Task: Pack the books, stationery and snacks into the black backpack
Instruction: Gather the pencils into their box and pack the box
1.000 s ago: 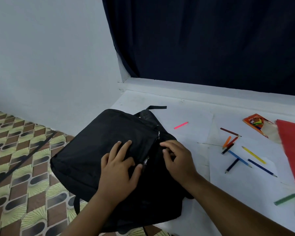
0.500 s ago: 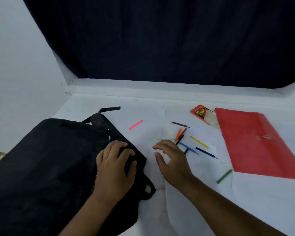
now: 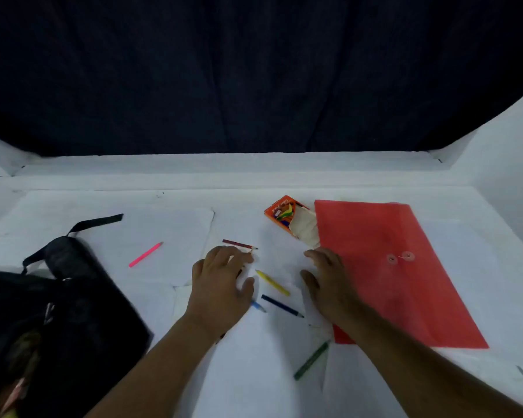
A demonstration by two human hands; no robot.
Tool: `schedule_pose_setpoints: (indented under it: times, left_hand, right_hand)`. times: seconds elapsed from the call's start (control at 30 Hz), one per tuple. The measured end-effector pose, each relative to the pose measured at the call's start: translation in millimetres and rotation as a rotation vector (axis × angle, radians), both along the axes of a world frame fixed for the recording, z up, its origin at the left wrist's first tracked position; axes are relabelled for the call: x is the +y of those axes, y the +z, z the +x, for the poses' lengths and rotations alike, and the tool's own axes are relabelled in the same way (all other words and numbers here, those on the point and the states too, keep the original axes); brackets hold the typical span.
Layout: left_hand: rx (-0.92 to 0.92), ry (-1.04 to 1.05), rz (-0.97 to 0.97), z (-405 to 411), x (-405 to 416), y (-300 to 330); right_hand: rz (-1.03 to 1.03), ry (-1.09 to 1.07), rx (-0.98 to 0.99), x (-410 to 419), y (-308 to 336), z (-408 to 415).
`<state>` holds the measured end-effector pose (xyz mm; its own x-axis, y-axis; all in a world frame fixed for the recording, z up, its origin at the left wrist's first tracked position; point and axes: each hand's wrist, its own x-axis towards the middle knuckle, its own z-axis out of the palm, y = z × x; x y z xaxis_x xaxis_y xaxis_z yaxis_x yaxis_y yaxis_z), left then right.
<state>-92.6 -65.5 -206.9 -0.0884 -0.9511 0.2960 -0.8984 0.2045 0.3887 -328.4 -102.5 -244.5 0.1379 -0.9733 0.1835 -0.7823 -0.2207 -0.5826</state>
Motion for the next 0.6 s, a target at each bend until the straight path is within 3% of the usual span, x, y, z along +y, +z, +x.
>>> schedule_pose_setpoints:
  times: [0.17, 0.4, 0.6]
  left_hand:
    - [-0.063, -0.055, 0.047, -52.8, -67.7, -6.0]
    - [-0.172, -0.125, 0.130, -87.9, -137.2, -28.4]
    - [-0.159, -0.131, -0.067, -86.7, -148.2, -25.5]
  right_hand:
    - [-0.024, 0.010, 0.011, -29.2, -13.6, -53.2]
    - [-0.062, -0.004, 0.062, -67.5, -13.4, -63.3]
    - [-0.032, -0.097, 0.036, -79.0, -1.1, -53.2]
